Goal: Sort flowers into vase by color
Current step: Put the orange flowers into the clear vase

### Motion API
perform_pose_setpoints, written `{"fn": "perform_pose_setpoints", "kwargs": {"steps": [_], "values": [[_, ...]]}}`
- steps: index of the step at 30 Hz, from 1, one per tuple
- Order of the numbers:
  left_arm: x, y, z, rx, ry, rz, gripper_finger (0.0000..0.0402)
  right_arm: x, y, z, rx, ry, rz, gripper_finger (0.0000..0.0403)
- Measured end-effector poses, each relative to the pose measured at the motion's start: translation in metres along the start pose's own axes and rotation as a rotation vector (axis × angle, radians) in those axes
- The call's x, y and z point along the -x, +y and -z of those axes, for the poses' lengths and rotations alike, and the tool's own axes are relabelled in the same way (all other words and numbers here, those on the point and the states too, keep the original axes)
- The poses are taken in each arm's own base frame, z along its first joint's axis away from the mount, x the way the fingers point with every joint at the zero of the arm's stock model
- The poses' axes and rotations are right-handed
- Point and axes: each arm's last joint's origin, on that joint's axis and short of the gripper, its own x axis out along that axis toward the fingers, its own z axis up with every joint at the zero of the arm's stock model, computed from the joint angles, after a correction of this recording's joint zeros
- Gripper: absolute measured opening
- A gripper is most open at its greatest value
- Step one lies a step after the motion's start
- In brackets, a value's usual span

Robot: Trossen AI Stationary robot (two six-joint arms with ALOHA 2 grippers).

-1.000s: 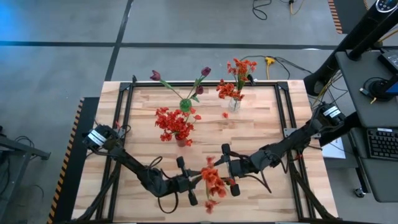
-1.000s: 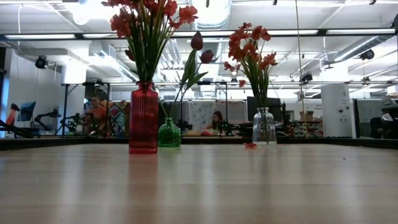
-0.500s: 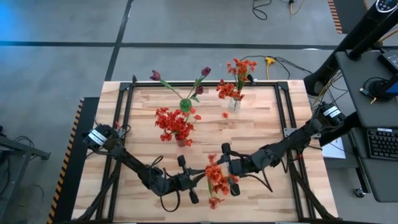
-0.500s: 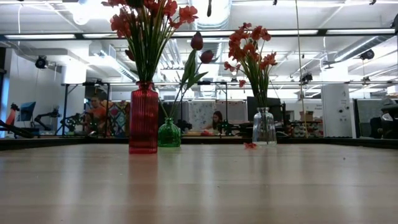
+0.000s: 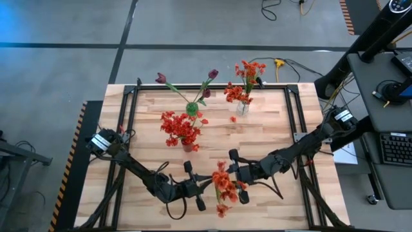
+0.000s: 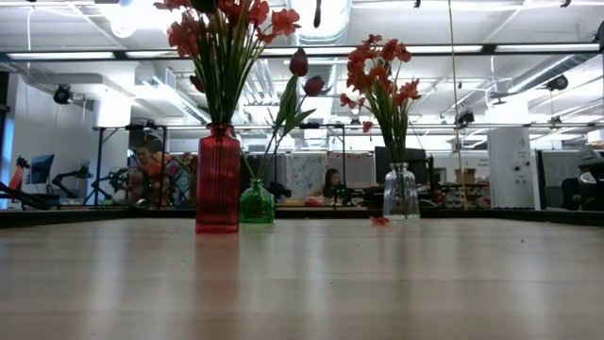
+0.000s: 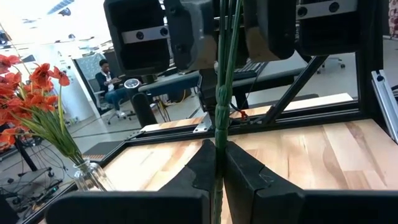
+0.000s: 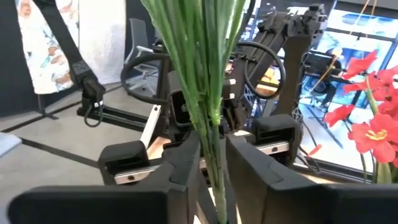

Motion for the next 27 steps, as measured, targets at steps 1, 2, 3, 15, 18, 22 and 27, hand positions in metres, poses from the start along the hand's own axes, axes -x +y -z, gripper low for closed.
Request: {"fn": "perform_pose_setpoints", "kwargs": {"steps": [1, 2, 3, 15, 18, 22, 27], "values": [[0.0000, 0.0000, 0.0000, 0.000, 0.000, 0.000, 0.0004, 0.0000, 0.0001, 0.0000, 0.000, -0.001, -0.003, 0.0061], [0.0000, 0.0000, 0.0000, 0.000, 0.000, 0.000, 0.0004, 0.0000, 0.0001, 0.0000, 0.000, -0.001, -0.003, 0.0056], [0.0000, 0.0000, 0.0000, 0.000, 0.000, 0.000, 0.0004, 0.0000, 0.0001, 0.0001, 0.004, 0.001, -0.004, 0.0053], [-0.0005, 0.0002, 0.0010, -0.007, 0.005, 0.000, 0.0005, -0.0001, 0.0003, 0.0013, -0.009, 0.011, -0.007, 0.0151], [-0.0029, 0.0020, 0.0015, -0.007, 0.006, -0.007, 0.0005, -0.0007, 0.0011, 0.0023, -0.008, 0.009, -0.022, 0.0173], [-0.0062, 0.0045, 0.0021, -0.007, 0.009, -0.017, 0.0005, -0.0015, 0.0003, 0.0029, -0.006, 0.008, -0.013, 0.0180], [-0.0065, 0.0047, 0.0023, -0.008, 0.009, -0.018, 0.0005, -0.0021, -0.0030, 0.0026, -0.007, 0.004, 0.000, 0.0150]]}}
